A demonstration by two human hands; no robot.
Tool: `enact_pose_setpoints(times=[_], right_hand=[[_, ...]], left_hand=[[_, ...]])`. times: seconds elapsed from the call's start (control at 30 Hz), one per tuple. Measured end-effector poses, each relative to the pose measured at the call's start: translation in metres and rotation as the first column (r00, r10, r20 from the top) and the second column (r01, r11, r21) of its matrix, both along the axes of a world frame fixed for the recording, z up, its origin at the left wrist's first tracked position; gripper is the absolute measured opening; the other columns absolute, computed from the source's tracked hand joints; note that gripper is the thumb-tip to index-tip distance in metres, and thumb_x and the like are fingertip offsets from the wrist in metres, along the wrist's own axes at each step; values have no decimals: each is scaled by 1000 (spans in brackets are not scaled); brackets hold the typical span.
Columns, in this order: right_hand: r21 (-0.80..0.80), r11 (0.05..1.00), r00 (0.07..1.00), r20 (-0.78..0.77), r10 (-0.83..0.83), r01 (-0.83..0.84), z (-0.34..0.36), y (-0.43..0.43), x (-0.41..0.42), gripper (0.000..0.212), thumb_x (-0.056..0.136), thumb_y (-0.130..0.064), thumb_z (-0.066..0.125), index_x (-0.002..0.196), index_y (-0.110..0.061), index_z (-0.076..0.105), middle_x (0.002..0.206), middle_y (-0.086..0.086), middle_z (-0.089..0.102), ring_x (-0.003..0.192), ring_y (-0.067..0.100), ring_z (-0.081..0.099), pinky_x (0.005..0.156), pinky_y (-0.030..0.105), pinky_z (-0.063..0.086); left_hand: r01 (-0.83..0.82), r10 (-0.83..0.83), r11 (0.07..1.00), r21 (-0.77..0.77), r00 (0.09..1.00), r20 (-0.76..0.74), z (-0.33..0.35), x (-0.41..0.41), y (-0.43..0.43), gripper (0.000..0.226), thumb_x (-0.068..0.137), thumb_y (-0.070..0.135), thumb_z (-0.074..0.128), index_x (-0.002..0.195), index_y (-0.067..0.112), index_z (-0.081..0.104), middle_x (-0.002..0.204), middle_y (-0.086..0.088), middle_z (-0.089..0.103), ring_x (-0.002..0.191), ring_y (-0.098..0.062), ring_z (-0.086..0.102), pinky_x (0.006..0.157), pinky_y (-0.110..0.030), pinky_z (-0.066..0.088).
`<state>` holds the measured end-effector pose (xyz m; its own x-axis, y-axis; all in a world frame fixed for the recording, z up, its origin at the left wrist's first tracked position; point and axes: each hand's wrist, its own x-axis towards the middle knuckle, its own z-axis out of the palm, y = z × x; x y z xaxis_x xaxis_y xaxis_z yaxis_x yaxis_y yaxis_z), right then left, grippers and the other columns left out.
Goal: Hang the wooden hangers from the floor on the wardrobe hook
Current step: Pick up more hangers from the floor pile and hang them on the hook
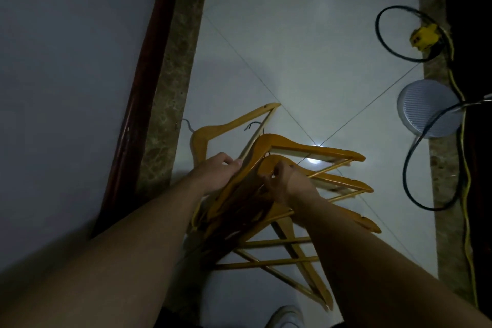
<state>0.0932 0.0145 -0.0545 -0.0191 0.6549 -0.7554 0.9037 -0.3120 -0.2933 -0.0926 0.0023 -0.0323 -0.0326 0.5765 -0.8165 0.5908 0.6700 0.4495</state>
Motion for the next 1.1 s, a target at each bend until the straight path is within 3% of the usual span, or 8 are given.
enact_pose_setpoints(times=[0.13,0.23,0.33,0.47,0.6,0.7,0.93,1.1], right_hand=[[174,984,998,42,42,-49,-21,15,-7,56,95,-53,55,141,-22,46,141,7,48,128,29,48,102,48,49],[337,935,991,114,77,-111,-32,24,-5,46,98,-48,51,134,-18,48,136,8,49,126,28,45,102,45,46],[392,911,990,112,87,-125,-45,38,-3,46,97,-45,51,133,-17,46,137,8,49,128,28,43,104,46,43],[346,908,963,210,172,-237,-60,53,4,58,97,-47,50,145,-18,37,147,7,44,139,29,34,112,48,34],[215,930,932,276,233,-297,-67,71,11,65,98,-54,47,151,-21,30,153,9,40,144,31,30,117,55,23],[139,940,921,286,263,-311,-70,74,6,63,96,-57,47,148,-25,33,146,9,46,138,32,39,114,59,26],[105,956,924,304,230,-273,-70,74,15,62,96,-59,46,144,-21,36,145,10,47,138,33,38,114,59,28],[91,950,902,354,249,-298,-72,76,17,50,99,-53,46,136,-19,44,134,8,56,131,32,46,112,59,31]], left_hand=[[-55,55,998,31,998,-14,-26,-9,11,37,97,57,42,117,27,52,120,0,53,105,-16,47,88,-35,39],[-83,84,996,27,996,-36,-43,-18,17,46,95,58,45,126,25,53,129,-2,54,106,-16,46,89,-35,40],[-86,91,994,63,993,-81,-58,-23,29,48,95,56,47,130,24,52,133,-3,54,114,-21,51,90,-35,41],[-69,78,997,42,955,-285,-87,-36,39,54,93,45,50,139,16,47,133,-11,56,116,-32,56,96,-41,48],[-173,155,985,-8,899,-409,-114,-52,34,59,88,30,63,139,8,42,131,-19,54,113,-38,56,92,-48,53],[-250,200,966,-64,883,-425,-123,-59,26,79,84,31,71,148,10,30,140,-20,48,119,-40,53,92,-49,52],[-99,94,995,14,880,-465,-126,-55,10,62,88,29,70,135,10,36,126,-19,55,109,-38,59,83,-46,54],[-117,116,993,22,902,-416,-125,-59,12,69,80,26,79,133,12,38,122,-17,59,105,-38,61,82,-46,56]])
